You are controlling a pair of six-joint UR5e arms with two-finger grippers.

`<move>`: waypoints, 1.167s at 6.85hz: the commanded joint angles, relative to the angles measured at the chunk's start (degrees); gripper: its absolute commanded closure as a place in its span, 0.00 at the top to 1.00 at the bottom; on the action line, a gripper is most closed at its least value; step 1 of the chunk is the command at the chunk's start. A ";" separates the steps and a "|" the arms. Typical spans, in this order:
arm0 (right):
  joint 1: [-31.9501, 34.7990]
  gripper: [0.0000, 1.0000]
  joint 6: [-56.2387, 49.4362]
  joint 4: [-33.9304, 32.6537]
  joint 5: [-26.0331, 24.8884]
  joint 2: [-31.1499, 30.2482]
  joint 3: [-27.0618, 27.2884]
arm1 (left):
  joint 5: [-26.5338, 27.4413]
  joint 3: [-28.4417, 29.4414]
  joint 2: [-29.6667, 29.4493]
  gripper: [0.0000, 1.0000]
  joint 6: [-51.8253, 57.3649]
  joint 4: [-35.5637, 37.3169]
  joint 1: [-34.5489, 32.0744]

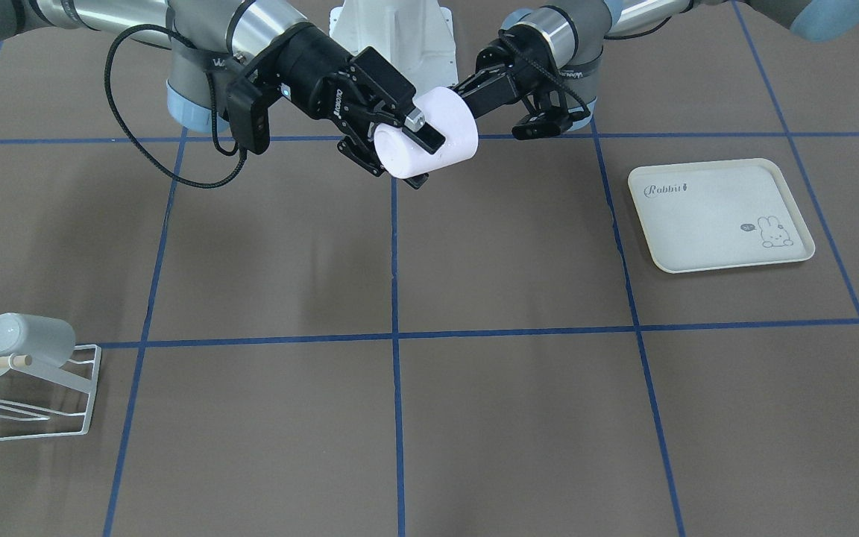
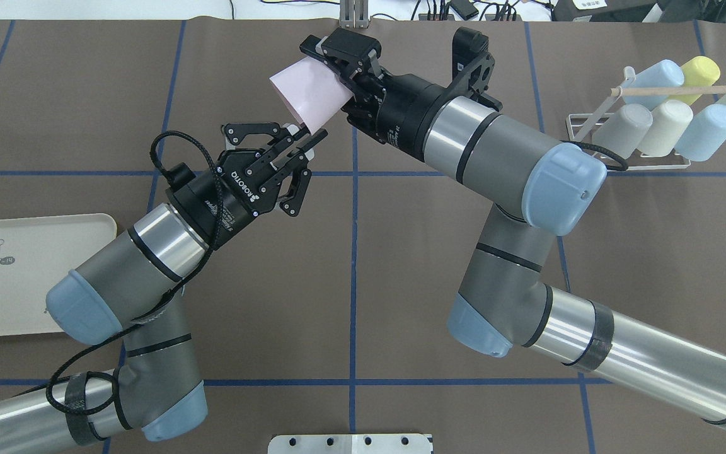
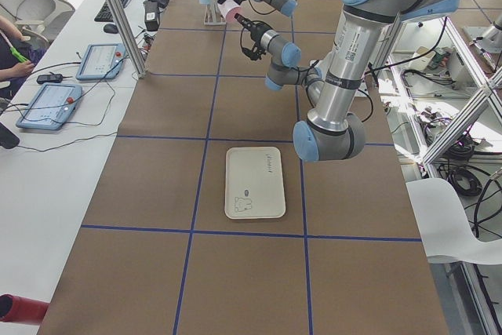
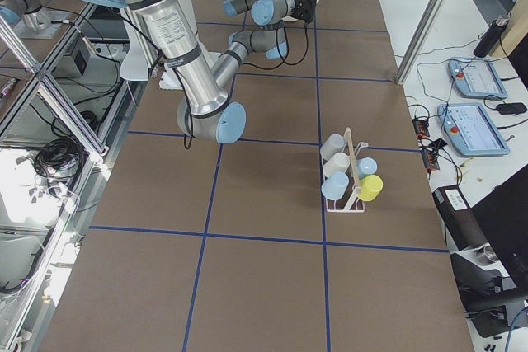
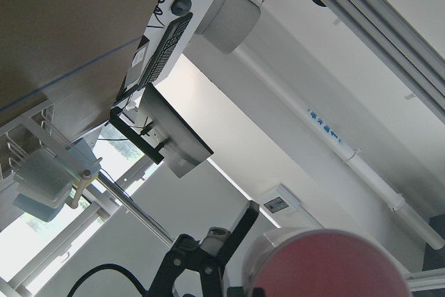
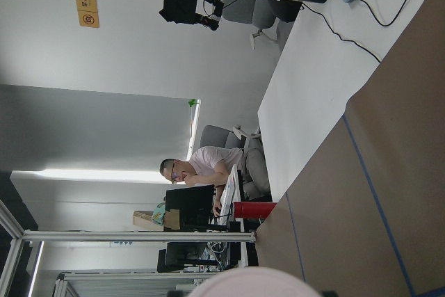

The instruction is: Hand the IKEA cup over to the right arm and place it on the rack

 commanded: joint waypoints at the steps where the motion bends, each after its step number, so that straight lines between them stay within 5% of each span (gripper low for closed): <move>1: 0.12 0.00 -0.05 0.03 0.19 -0.09 0.00 | 0.09 -0.60 0.40 1.00 3.33 -0.03 -0.08; 4: 4.31 0.00 0.13 -0.14 1.32 -0.09 -0.09 | -0.18 -0.86 0.66 1.00 4.24 -0.12 -0.43; 8: 19.43 0.00 -5.80 -1.37 16.69 -0.97 -7.36 | -2.36 -2.88 5.91 1.00 18.36 0.23 -1.92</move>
